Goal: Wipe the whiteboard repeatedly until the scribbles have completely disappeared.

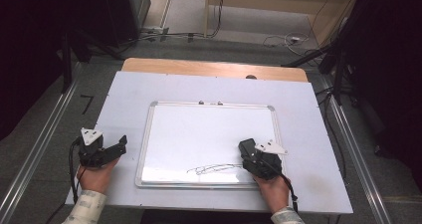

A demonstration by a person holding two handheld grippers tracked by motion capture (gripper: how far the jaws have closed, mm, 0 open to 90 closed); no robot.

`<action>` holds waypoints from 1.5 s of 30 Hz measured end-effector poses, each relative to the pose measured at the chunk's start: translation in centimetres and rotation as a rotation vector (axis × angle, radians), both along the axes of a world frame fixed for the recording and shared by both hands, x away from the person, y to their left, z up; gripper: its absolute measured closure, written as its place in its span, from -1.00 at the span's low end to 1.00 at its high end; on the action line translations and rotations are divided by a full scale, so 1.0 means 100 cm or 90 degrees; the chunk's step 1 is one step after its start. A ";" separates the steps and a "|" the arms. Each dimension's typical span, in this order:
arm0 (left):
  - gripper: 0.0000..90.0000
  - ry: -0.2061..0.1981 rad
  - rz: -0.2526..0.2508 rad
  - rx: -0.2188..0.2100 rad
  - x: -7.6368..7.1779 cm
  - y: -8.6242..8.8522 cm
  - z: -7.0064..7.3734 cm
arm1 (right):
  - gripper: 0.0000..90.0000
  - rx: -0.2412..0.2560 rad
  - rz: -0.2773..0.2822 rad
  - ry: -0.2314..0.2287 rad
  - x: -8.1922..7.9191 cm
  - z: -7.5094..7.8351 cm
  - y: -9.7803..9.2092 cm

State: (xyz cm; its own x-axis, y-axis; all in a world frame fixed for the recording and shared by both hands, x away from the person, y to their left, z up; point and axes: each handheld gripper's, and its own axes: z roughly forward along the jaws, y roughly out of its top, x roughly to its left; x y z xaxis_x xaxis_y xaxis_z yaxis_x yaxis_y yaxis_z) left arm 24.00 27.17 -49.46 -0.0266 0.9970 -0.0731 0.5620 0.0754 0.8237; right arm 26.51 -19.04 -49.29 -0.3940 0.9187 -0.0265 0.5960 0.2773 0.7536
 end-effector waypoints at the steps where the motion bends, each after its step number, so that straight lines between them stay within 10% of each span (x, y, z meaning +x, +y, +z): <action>1: -0.56 0.000 0.000 0.000 0.000 0.000 0.000 | -0.12 0.001 -0.001 0.000 0.000 0.000 0.000; 45: -0.56 0.002 -0.004 0.002 0.002 -0.004 0.000 | -0.13 0.000 0.027 0.012 -0.005 -0.003 0.025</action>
State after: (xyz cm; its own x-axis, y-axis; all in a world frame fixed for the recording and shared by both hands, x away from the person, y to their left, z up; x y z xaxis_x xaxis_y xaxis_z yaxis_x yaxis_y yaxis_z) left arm 24.24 26.79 -49.46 -0.0198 0.9974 -0.0697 0.5647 0.0687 0.8225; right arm 25.97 -16.55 -49.62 -0.4332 0.9011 -0.0186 0.5977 0.3027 0.7424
